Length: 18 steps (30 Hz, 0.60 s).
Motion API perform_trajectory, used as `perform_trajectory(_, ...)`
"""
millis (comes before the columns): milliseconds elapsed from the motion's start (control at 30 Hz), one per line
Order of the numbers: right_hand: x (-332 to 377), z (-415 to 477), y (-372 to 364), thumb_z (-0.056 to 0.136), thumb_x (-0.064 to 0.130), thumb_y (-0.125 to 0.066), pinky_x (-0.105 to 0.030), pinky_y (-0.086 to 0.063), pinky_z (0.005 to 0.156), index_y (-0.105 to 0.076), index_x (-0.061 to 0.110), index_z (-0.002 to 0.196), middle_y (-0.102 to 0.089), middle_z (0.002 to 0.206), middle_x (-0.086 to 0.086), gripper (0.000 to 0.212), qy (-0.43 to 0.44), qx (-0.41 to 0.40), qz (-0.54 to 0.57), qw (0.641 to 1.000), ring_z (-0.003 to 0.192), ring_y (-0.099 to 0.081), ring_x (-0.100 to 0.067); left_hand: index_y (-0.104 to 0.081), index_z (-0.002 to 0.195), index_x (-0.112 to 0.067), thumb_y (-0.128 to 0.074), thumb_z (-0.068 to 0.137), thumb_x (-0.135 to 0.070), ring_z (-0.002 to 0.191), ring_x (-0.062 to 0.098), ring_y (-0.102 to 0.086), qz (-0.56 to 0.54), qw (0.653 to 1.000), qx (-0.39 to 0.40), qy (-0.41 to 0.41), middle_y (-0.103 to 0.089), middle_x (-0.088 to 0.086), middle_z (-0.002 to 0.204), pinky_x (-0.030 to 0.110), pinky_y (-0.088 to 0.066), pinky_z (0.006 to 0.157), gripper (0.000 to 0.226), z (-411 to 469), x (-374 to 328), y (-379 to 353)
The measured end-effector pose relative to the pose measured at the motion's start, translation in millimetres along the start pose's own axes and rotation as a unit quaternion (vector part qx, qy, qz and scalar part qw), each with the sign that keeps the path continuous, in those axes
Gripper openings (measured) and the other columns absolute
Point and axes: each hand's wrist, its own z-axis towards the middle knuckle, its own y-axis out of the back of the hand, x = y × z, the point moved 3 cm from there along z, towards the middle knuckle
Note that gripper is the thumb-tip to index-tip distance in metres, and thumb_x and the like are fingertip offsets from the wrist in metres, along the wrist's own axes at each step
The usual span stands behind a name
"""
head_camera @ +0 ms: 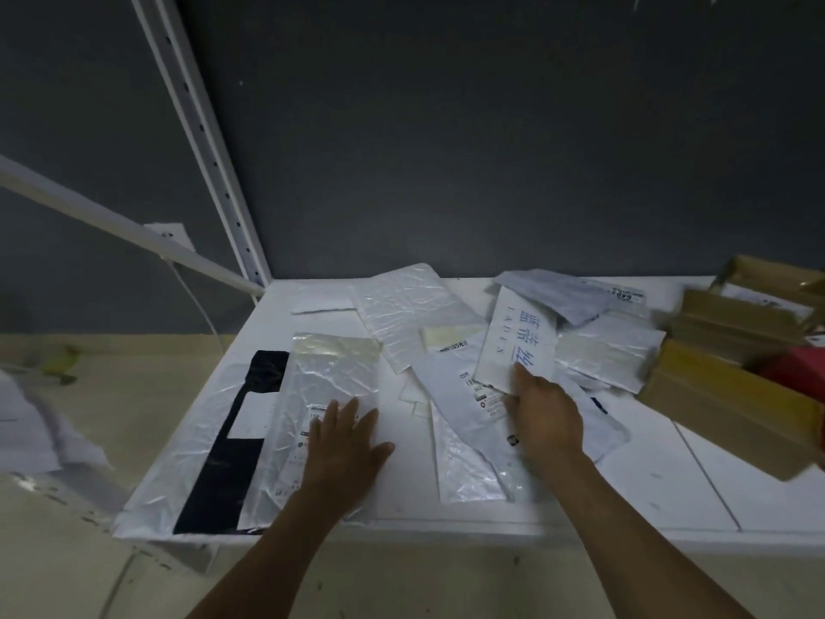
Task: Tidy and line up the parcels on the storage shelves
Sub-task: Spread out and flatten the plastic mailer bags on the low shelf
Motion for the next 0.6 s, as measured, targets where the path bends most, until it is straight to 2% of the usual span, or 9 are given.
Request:
perform_trajectory(67, 3, -6, 5, 0.071, 0.015, -0.081, -0.026, -0.036, 0.052, -0.065, 0.007, 0.089, -0.066, 0.068, -0.009, 0.026, 0.037, -0.05, -0.022, 0.998, 0.059, -0.061, -0.025, -0.024, 0.151, -0.026, -0.007, 0.079, -0.072, 0.149, 0.03, 0.0, -0.002, 1.0, 0.006, 0.008, -0.008, 0.005, 0.162, 0.048, -0.003, 0.118, 0.087, -3, -1, 2)
perform_trajectory(133, 3, -10, 13, 0.048, 0.004, -0.088, -0.023, -0.036, 0.047, -0.064, 0.008, 0.06, -0.057, 0.047, -0.008, 0.028, 0.067, -0.148, -0.017, 0.987, 0.042, -0.053, -0.024, -0.019, 0.153, -0.026, -0.028, 0.095, -0.062, 0.149, 0.028, 0.003, -0.007, 1.0, 0.013, 0.01, -0.004, 0.004, 0.162, 0.047, 0.0, 0.119, 0.069, -4, -3, 5)
perform_trajectory(167, 2, -11, 18, 0.052, 0.004, -0.085, -0.025, -0.04, 0.05, -0.064, 0.008, 0.059, -0.057, 0.046, -0.008, 0.022, 0.082, -0.192, -0.004, 0.978, 0.044, -0.054, -0.025, -0.017, 0.153, -0.026, -0.034, 0.096, -0.058, 0.149, 0.028, 0.004, -0.018, 1.0, 0.01, 0.009, -0.004, 0.004, 0.162, 0.046, 0.0, 0.119, 0.067, -4, -4, 8)
perform_trajectory(233, 3, -10, 39, 0.076, 0.012, -0.063, -0.031, -0.044, 0.059, -0.067, 0.008, 0.068, -0.06, 0.056, -0.008, 0.01, 0.113, -0.277, 0.064, 0.952, 0.058, -0.057, -0.027, -0.016, 0.153, -0.027, -0.039, 0.096, -0.055, 0.149, 0.026, 0.002, -0.051, 0.999, -0.008, 0.0, -0.006, 0.003, 0.162, 0.043, 0.0, 0.119, 0.068, -1, -9, 17)
perform_trajectory(333, 14, -8, 79, 0.087, 0.021, -0.046, -0.032, -0.042, 0.072, -0.069, 0.009, 0.092, -0.065, 0.079, -0.003, 0.026, 0.131, -0.322, 0.207, 0.914, 0.082, -0.056, -0.021, -0.018, 0.153, -0.026, -0.047, 0.094, -0.052, 0.148, 0.02, -0.005, -0.149, 0.986, -0.061, -0.044, -0.013, 0.002, 0.161, 0.036, -0.006, 0.119, 0.071, 2, -23, 40)
perform_trajectory(433, 31, -10, 120, 0.095, 0.025, -0.047, -0.017, -0.043, 0.068, -0.066, 0.016, 0.11, -0.064, 0.093, 0.007, 0.025, 0.071, -0.249, 0.428, 0.866, 0.086, -0.056, -0.006, -0.018, 0.153, -0.025, -0.057, 0.091, -0.046, 0.145, 0.016, -0.019, -0.293, 0.945, -0.112, -0.089, -0.023, 0.0, 0.158, 0.032, -0.018, 0.116, 0.076, -2, -40, 71)
perform_trajectory(500, 41, -11, 135, 0.098, 0.021, -0.051, -0.011, -0.047, 0.067, -0.064, 0.023, 0.113, -0.065, 0.099, 0.013, 0.019, 0.032, -0.195, 0.55, 0.812, 0.088, -0.061, 0.001, -0.013, 0.153, -0.029, -0.065, 0.087, -0.041, 0.14, 0.016, -0.029, -0.381, 0.908, -0.162, -0.069, -0.027, 0.0, 0.155, 0.04, -0.03, 0.115, 0.084, -6, -46, 92)
perform_trajectory(567, 47, -11, 138, 0.098, 0.02, -0.052, -0.01, -0.048, 0.068, -0.065, 0.028, 0.109, -0.067, 0.101, 0.015, 0.018, 0.008, -0.162, 0.611, 0.775, 0.088, -0.062, 0.004, -0.009, 0.153, -0.031, -0.07, 0.083, -0.039, 0.141, 0.02, -0.027, -0.429, 0.881, -0.199, -0.025, -0.023, 0.002, 0.156, 0.044, -0.029, 0.115, 0.093, -9, -45, 109)
perform_trajectory(600, 49, -11, 136, 0.098, 0.02, -0.052, -0.012, -0.048, 0.065, -0.066, 0.029, 0.107, -0.068, 0.1, 0.014, 0.019, -0.006, -0.143, 0.627, 0.766, 0.085, -0.063, 0.003, -0.009, 0.153, -0.031, -0.071, 0.082, -0.042, 0.144, 0.023, -0.021, -0.415, 0.885, -0.209, 0.001, -0.018, 0.004, 0.158, 0.045, -0.024, 0.117, 0.096, -10, -42, 115)
